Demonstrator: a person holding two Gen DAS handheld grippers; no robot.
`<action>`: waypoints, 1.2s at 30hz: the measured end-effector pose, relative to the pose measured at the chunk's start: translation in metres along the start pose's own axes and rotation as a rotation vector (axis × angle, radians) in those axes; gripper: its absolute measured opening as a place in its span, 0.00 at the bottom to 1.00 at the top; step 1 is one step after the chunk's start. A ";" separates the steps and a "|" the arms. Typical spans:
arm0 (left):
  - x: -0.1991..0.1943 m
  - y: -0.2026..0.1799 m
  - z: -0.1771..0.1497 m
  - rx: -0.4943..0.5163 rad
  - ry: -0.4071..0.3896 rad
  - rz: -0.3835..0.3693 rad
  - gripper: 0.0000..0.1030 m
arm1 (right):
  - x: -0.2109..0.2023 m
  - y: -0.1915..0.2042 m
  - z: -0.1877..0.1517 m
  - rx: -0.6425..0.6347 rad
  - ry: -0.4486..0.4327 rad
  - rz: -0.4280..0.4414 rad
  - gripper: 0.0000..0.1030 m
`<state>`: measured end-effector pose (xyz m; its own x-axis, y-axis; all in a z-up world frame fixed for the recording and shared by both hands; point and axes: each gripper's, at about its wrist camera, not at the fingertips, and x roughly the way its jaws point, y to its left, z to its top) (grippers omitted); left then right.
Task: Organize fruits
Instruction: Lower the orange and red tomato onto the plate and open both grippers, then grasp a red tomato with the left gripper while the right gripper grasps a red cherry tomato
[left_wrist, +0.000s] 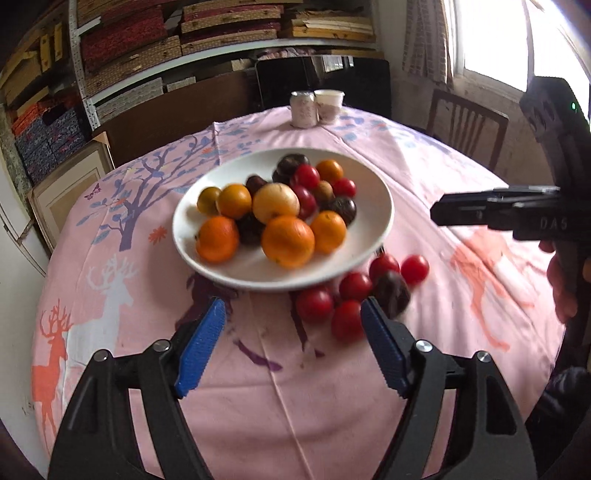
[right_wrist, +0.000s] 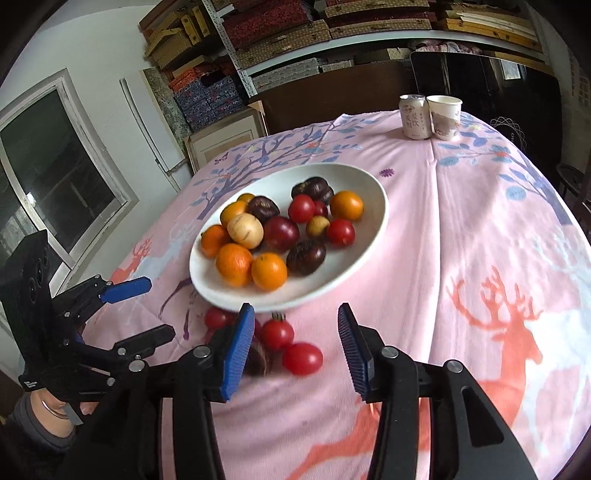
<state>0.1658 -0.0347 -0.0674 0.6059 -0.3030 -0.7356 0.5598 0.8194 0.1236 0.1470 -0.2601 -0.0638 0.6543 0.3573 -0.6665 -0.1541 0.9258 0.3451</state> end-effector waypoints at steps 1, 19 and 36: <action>0.003 -0.008 -0.007 0.020 0.013 0.000 0.69 | -0.003 -0.001 -0.009 0.003 -0.001 -0.004 0.46; 0.040 -0.042 -0.005 0.054 0.058 -0.056 0.29 | -0.015 0.002 -0.046 0.001 0.028 -0.005 0.46; -0.018 0.001 -0.034 -0.087 -0.020 -0.079 0.29 | 0.040 0.010 -0.024 -0.060 0.133 -0.062 0.41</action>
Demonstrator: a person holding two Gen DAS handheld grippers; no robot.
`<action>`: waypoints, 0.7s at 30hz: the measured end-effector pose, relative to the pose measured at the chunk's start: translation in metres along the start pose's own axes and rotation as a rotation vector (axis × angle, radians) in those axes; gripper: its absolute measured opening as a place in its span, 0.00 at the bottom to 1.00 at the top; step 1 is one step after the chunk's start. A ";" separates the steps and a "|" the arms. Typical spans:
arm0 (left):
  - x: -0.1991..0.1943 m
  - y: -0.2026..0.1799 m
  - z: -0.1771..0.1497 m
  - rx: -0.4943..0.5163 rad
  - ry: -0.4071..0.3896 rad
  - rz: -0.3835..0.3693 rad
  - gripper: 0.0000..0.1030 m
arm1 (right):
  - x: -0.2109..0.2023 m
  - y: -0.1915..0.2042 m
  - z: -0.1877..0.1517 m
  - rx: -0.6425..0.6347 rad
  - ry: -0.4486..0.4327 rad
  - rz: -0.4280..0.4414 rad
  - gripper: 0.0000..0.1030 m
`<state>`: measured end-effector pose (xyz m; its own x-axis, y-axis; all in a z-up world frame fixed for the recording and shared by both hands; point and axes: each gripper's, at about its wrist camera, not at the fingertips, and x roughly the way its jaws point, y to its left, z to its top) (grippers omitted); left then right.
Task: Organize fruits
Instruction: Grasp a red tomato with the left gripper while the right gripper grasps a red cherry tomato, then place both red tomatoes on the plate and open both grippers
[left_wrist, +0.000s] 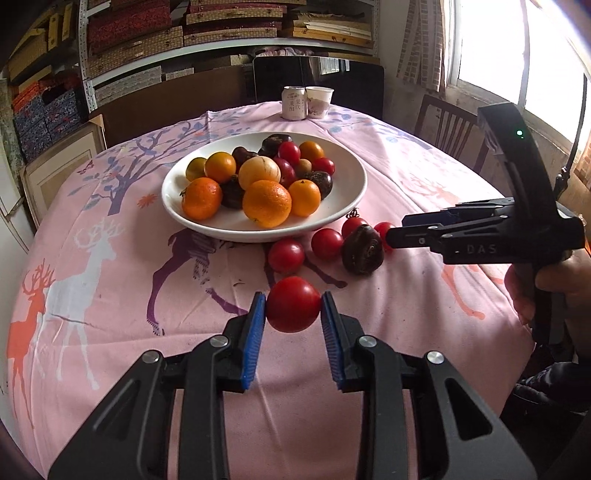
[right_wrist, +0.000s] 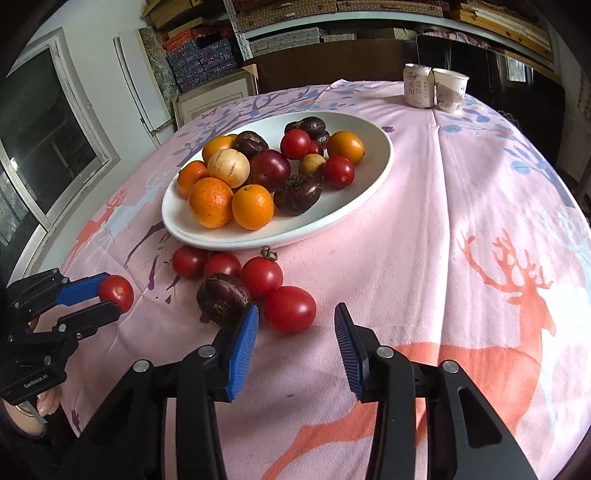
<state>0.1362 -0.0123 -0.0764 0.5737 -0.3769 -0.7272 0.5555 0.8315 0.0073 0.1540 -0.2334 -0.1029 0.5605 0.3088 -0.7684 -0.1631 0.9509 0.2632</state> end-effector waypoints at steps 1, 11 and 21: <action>0.000 0.002 -0.001 -0.005 0.001 0.002 0.29 | 0.004 -0.001 0.002 0.009 0.008 0.019 0.39; -0.005 0.014 -0.001 -0.051 -0.018 0.002 0.29 | -0.017 -0.003 -0.004 0.025 -0.044 0.058 0.28; -0.020 0.021 0.036 -0.053 -0.088 0.025 0.29 | -0.064 -0.013 0.028 0.042 -0.152 0.066 0.29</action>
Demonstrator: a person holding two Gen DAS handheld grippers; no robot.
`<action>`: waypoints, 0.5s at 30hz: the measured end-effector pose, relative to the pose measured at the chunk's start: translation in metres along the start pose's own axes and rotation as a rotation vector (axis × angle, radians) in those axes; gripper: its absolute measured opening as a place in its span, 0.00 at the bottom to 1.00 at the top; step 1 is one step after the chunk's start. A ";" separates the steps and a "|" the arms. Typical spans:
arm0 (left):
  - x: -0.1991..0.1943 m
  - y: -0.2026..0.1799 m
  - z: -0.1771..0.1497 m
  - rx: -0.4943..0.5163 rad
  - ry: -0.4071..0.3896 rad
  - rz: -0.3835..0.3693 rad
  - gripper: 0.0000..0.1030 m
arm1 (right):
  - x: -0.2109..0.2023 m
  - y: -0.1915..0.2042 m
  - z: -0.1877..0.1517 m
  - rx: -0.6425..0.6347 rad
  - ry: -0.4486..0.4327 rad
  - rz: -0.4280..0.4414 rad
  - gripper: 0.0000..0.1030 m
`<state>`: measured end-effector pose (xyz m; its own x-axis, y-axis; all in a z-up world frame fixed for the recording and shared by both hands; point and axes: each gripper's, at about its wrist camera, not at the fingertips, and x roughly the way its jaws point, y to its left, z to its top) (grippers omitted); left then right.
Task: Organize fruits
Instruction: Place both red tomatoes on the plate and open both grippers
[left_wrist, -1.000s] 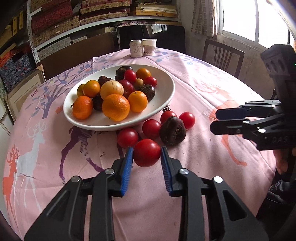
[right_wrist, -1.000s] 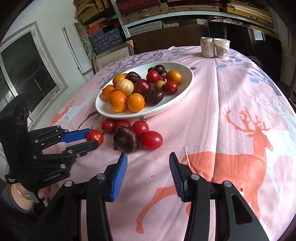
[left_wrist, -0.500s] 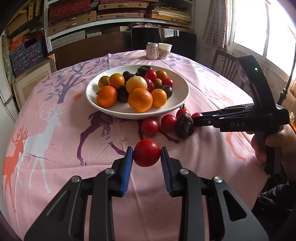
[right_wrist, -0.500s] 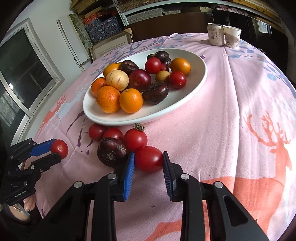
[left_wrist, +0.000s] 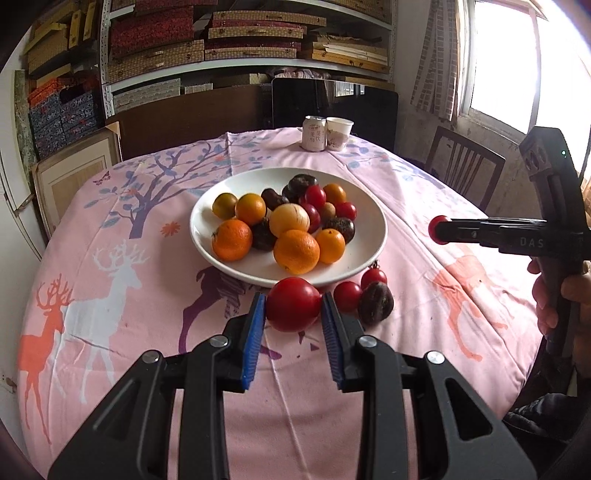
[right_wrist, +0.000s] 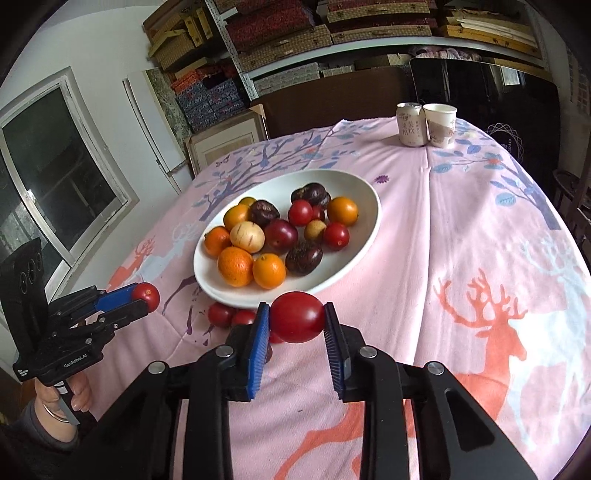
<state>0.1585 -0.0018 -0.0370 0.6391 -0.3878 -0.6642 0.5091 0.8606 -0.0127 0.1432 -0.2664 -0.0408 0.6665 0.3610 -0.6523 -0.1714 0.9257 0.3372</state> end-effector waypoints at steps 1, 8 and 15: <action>0.000 0.001 0.007 0.002 -0.006 0.004 0.29 | -0.001 0.001 0.006 -0.002 -0.007 0.002 0.29; 0.016 0.012 0.056 0.006 -0.037 0.043 0.29 | 0.007 0.005 0.054 -0.001 -0.039 0.012 0.29; 0.078 0.035 0.083 -0.060 0.041 0.055 0.29 | 0.059 0.000 0.087 0.028 0.013 -0.007 0.29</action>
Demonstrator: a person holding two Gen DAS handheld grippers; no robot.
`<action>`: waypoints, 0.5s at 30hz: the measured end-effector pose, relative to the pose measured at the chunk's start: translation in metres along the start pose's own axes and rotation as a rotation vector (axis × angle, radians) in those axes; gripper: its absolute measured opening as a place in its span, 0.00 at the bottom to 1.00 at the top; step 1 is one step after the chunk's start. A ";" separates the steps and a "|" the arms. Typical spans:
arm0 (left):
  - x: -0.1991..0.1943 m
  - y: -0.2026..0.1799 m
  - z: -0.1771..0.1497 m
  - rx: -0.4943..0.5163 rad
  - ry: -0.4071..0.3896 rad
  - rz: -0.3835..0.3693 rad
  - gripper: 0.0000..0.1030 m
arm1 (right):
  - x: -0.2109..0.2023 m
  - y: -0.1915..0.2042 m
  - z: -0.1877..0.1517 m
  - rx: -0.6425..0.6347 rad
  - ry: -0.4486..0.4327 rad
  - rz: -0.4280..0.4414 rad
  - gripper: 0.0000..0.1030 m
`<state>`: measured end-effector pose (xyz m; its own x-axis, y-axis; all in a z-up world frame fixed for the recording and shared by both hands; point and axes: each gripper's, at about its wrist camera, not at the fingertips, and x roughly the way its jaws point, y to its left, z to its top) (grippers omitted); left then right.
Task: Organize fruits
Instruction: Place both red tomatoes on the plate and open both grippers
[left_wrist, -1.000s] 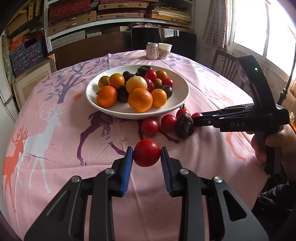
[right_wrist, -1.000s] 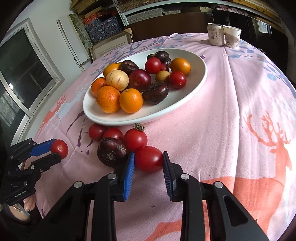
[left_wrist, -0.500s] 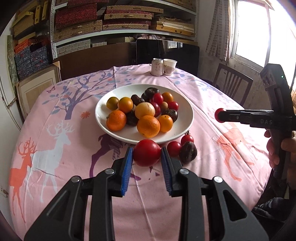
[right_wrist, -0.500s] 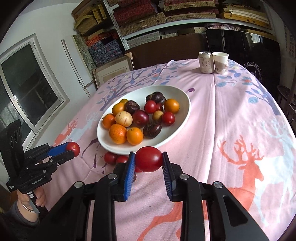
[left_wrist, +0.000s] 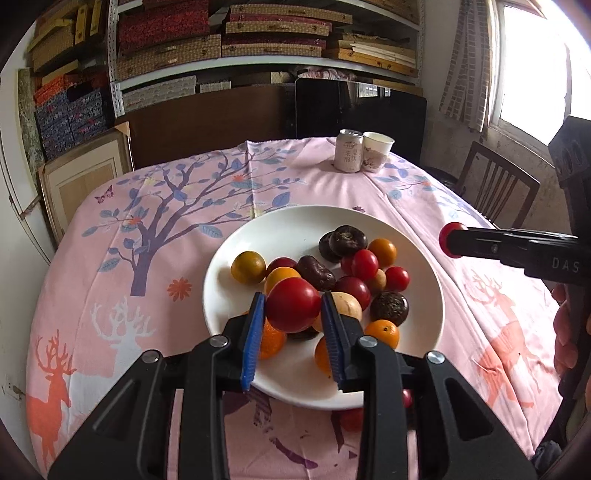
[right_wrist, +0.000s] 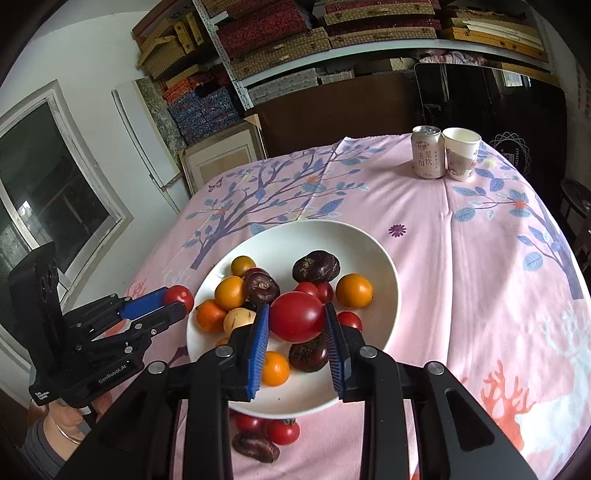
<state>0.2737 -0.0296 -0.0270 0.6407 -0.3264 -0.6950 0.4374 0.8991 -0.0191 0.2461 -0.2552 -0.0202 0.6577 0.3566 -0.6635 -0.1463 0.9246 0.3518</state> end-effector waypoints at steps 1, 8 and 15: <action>0.008 0.002 0.001 -0.013 0.013 -0.010 0.29 | 0.009 -0.001 0.001 0.003 0.012 0.002 0.31; 0.007 0.000 0.001 -0.024 -0.024 -0.005 0.69 | 0.026 0.001 -0.002 -0.016 0.016 -0.009 0.45; -0.037 -0.006 -0.037 0.024 -0.031 -0.011 0.70 | -0.012 0.030 -0.068 -0.118 0.055 0.004 0.48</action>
<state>0.2241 -0.0117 -0.0277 0.6550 -0.3455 -0.6720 0.4590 0.8884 -0.0093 0.1832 -0.2226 -0.0468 0.6157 0.3638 -0.6990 -0.2363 0.9315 0.2766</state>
